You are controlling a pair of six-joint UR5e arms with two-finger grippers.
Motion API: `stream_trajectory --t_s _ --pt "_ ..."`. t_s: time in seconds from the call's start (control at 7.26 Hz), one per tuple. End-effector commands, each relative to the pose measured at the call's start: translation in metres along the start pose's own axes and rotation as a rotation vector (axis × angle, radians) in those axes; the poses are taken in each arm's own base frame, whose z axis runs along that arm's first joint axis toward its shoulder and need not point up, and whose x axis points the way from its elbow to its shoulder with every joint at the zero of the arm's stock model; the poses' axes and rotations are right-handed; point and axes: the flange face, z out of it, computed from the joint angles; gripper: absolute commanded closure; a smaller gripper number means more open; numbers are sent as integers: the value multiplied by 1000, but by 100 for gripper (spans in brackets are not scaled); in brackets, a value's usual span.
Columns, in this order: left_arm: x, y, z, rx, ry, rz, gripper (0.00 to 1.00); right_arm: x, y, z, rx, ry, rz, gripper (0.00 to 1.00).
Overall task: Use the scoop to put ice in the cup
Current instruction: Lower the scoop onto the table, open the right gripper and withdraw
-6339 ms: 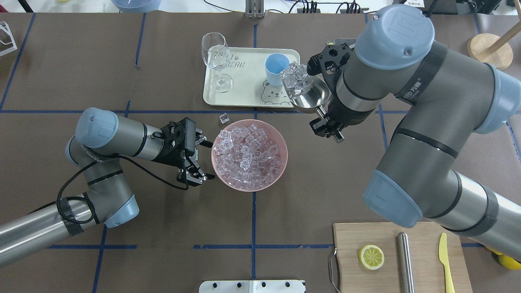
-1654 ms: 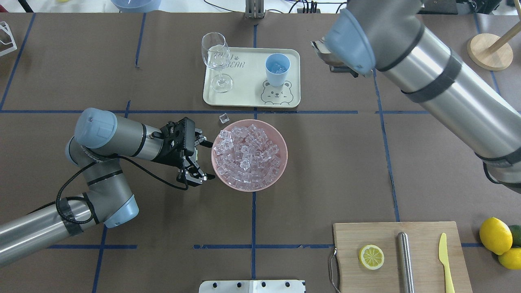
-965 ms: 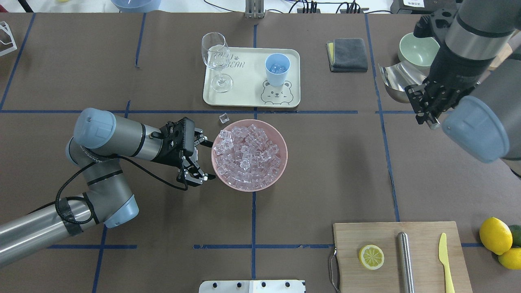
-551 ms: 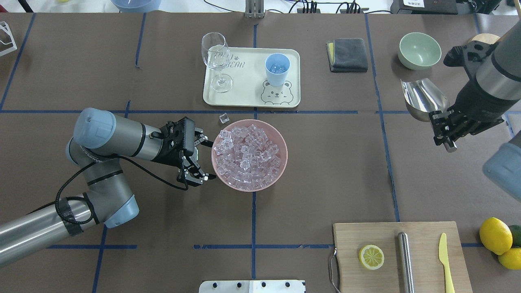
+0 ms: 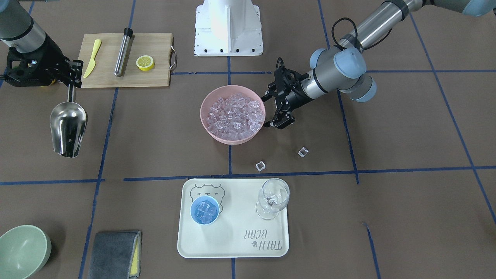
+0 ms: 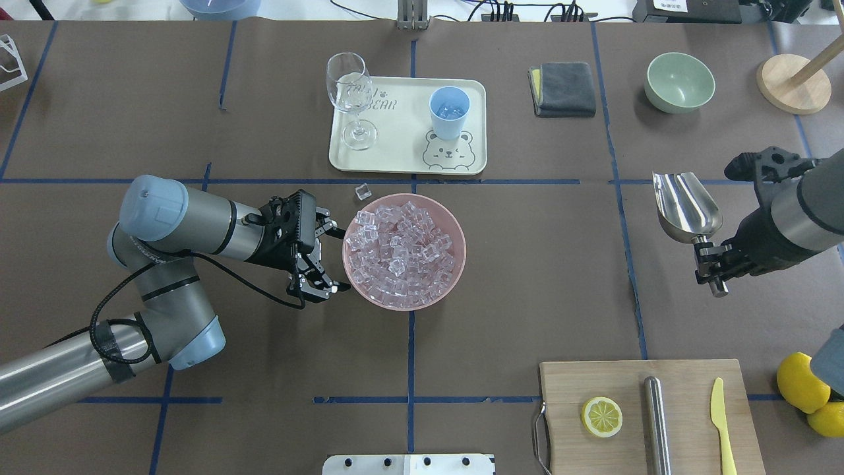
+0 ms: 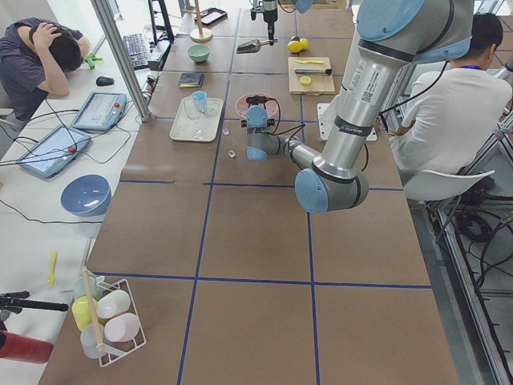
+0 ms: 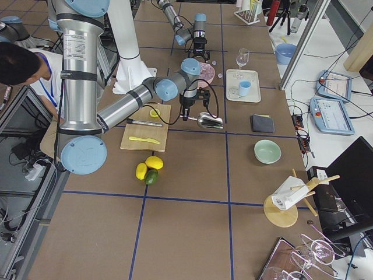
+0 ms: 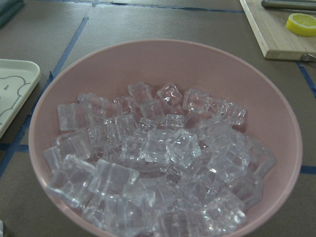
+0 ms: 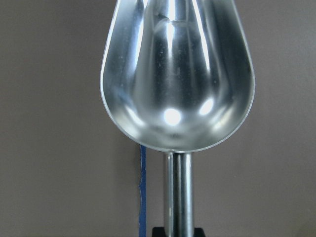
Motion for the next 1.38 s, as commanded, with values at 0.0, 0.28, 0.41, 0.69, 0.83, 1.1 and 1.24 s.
stream_trajectory --t_s 0.0,0.28,0.41,0.69,0.83,1.1,1.24 --pt "0 1 0 -1 -1 -1 0 -8 20 43 4 49 5 100" --pt "0 0 0 0 1 0 0 -13 32 70 21 53 15 100" --pt "0 1 0 -1 1 0 0 -10 37 78 31 41 17 100" --pt "0 0 1 -1 1 -1 0 -5 41 85 26 54 34 100" --pt "0 0 0 0 1 0 0 -7 45 90 32 64 47 100" --pt "0 0 0 0 1 0 0 -8 47 93 39 72 59 100" --pt "0 0 0 0 1 0 0 -11 50 96 42 77 65 100"
